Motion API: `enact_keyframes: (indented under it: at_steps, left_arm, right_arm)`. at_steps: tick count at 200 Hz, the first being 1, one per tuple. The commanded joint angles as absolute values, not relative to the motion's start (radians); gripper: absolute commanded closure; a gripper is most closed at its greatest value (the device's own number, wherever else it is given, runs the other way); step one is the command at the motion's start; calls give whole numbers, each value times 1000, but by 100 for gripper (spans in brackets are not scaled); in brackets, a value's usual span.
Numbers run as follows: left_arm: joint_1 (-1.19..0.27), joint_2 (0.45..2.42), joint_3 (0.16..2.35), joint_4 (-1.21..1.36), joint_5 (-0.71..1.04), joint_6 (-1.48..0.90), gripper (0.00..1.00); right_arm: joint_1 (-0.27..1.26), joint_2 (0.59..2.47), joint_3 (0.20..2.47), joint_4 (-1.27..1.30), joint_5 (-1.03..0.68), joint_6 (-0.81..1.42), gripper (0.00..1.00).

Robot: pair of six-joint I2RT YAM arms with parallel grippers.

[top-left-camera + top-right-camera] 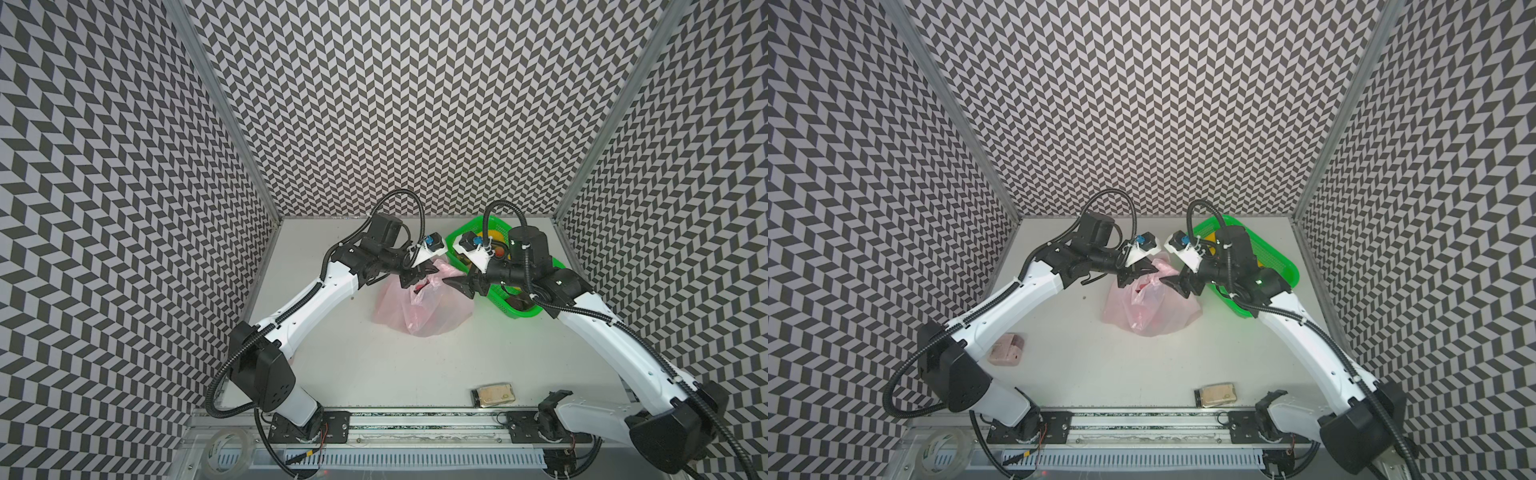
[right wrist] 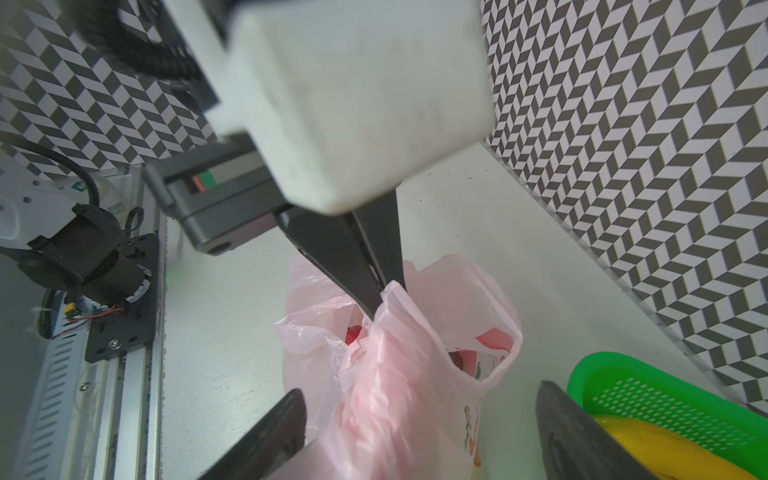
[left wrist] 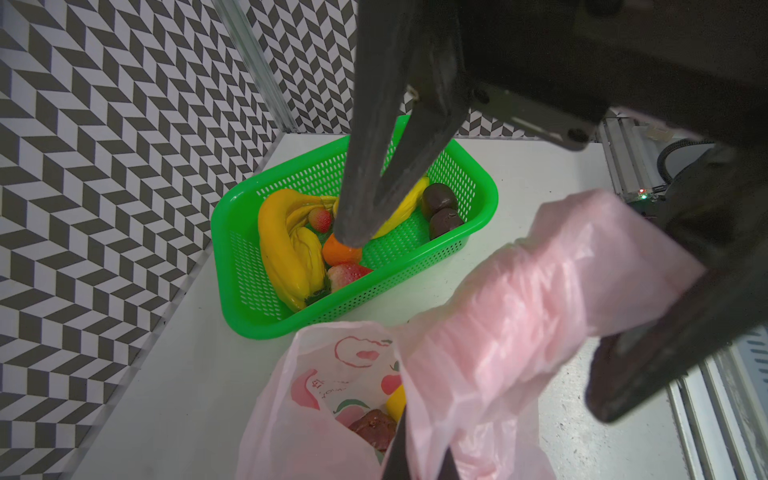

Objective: Place the fake fruits into the plastic bag and tie a complex knot

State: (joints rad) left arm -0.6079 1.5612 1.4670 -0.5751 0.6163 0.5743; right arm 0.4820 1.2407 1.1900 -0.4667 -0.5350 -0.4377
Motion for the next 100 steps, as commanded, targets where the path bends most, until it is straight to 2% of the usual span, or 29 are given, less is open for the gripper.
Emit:
enact_keyframes:
  at_steps: [1, 26, 47, 75, 88, 100]
  left_arm:
    - [-607, 1524, 1457, -557, 610, 581, 100]
    - [-607, 1524, 1457, -555, 611, 582, 100]
    - [-607, 1521, 1457, -557, 606, 583, 99]
    - [-606, 1507, 1455, -554, 604, 579, 86]
    - [-601, 1494, 1448, -548, 606, 575, 76]
    - [-590, 1477, 1437, -539, 606, 567, 67]
  right_arm:
    - [494, 1266, 1213, -431, -524, -437, 23]
    - [503, 1290, 1213, -422, -537, -425, 38]
    - [505, 1297, 1213, -425, -534, -422, 58]
    - [505, 1294, 1199, -416, -525, -420, 86]
    - [505, 1291, 1193, -408, -512, -416, 100]
    - [505, 1285, 1188, -392, -493, -409, 100]
